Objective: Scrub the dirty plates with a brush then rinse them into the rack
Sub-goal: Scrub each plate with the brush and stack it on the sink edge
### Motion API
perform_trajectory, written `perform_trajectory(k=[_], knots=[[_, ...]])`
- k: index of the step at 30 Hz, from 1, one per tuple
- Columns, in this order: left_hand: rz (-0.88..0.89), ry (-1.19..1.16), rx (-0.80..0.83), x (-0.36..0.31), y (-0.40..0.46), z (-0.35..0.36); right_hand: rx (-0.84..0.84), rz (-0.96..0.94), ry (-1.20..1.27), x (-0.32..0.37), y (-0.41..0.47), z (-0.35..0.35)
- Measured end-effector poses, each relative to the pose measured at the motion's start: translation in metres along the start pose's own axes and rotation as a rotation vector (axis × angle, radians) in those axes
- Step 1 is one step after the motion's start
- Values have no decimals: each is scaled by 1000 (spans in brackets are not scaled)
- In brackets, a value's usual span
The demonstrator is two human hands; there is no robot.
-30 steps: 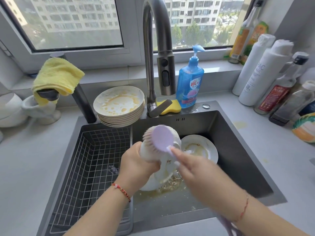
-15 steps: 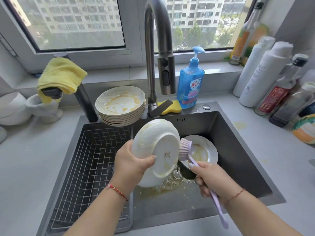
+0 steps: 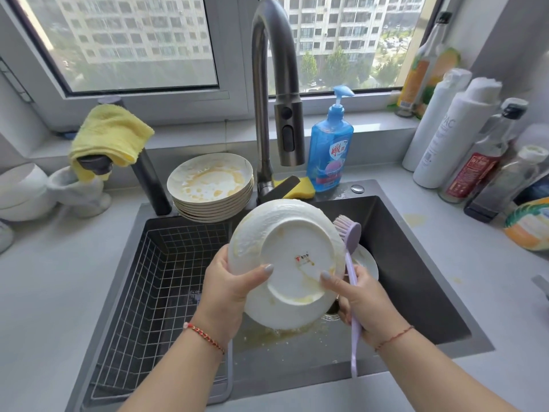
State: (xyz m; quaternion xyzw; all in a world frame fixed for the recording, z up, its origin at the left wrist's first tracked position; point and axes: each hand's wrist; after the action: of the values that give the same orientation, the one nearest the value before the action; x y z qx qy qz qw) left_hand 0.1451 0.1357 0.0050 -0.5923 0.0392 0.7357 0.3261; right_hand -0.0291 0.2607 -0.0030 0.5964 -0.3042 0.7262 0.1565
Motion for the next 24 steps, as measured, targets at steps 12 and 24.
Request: perform_trajectory(k=[12,24], knots=[[-29,779,120,-20,-1,0,398,-226,-997,64,22,-18],[139,843,-117,-31,-1,3,77,-355,-750,58,14,-15]])
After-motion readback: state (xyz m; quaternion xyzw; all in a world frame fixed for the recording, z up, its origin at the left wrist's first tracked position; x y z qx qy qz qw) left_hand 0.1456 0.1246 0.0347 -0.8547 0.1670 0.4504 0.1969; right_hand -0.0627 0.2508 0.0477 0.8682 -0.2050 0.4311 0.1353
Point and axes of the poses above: each hand's wrist, its own y-axis towards the middle knuckle, its own z-axis out of the palm, x = y × z, and after that the axes turned 11 degrees about -z, right-handed
